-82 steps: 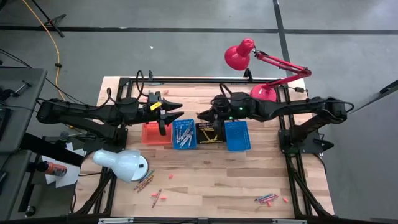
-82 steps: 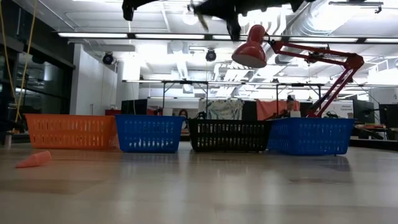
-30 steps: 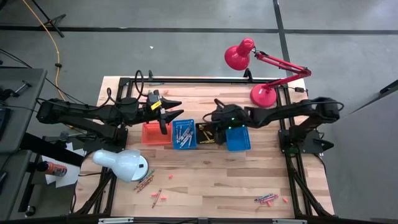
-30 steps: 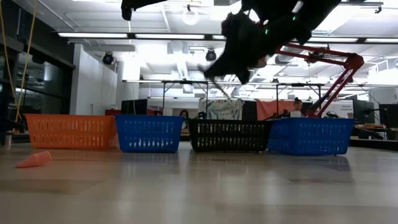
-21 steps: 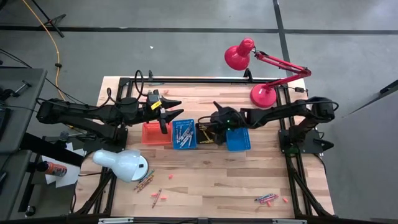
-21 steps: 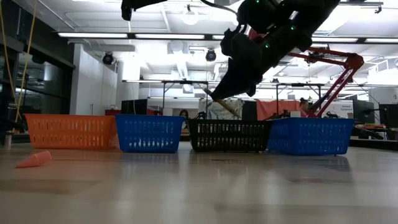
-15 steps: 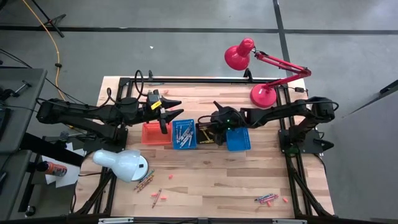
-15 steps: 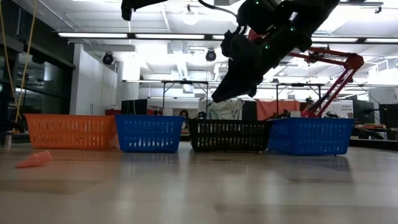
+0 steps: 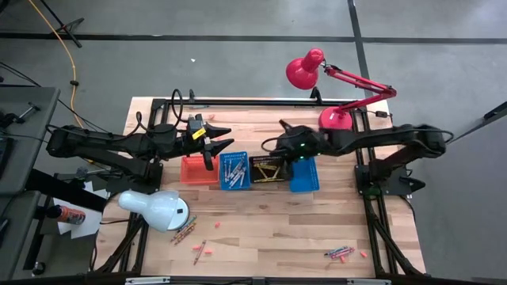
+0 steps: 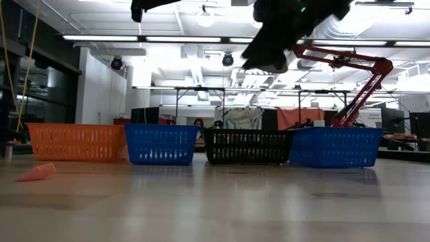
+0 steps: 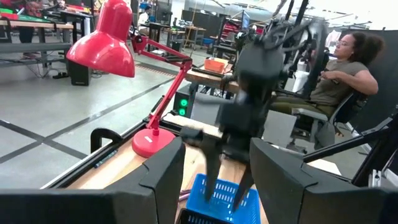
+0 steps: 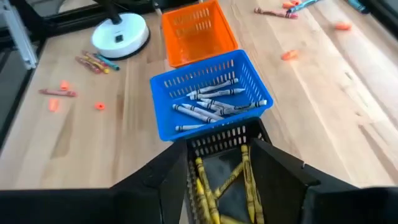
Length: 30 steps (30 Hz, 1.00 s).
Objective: Sort crayons
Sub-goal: Put the yellow crayon into the black bin
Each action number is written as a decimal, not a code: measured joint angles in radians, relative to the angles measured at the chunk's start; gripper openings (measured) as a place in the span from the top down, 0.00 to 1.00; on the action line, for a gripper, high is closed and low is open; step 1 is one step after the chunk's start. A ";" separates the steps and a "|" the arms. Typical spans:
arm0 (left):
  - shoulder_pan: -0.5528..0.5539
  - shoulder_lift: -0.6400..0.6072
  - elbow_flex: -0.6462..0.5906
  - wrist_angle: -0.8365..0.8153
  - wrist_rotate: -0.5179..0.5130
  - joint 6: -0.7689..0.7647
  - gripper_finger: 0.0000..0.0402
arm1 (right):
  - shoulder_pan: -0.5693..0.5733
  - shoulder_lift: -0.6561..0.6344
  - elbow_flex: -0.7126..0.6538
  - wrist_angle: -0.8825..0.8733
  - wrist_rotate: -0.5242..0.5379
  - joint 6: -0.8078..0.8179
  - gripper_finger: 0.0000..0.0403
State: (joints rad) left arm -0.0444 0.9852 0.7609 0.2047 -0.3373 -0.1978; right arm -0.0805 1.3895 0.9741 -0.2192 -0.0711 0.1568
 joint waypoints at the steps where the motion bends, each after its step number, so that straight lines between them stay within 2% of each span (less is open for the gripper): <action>1: 0.000 0.000 0.000 -0.001 0.000 0.000 0.58 | 0.000 -0.032 -0.003 -0.027 0.000 0.001 0.58; 4: 0.000 0.000 0.000 -0.005 0.000 0.000 0.58 | 0.003 -0.108 -0.007 -0.116 0.001 0.006 0.58; 8: 0.000 0.000 0.000 -0.005 0.000 0.000 0.58 | 0.026 -0.172 -0.008 -0.124 0.006 0.034 0.58; 19: 0.000 0.000 0.000 -0.010 0.000 -0.010 0.58 | 0.048 -0.186 -0.008 -0.052 0.066 0.026 0.58; 22: 0.008 0.009 0.002 -0.021 -0.009 -0.053 0.58 | 0.048 -0.186 -0.008 -0.053 0.077 0.049 0.58; 25: 0.049 0.062 0.071 -0.176 0.030 -0.129 0.58 | 0.048 -0.186 -0.008 -0.053 0.094 0.078 0.58; 30: 0.080 0.243 0.282 -0.593 0.177 -0.141 0.58 | 0.048 -0.186 -0.008 -0.054 0.098 0.148 0.58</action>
State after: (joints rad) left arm 0.0357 1.2282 1.0427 -0.3884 -0.1599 -0.3390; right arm -0.0326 1.2034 0.9657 -0.2735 0.0269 0.3051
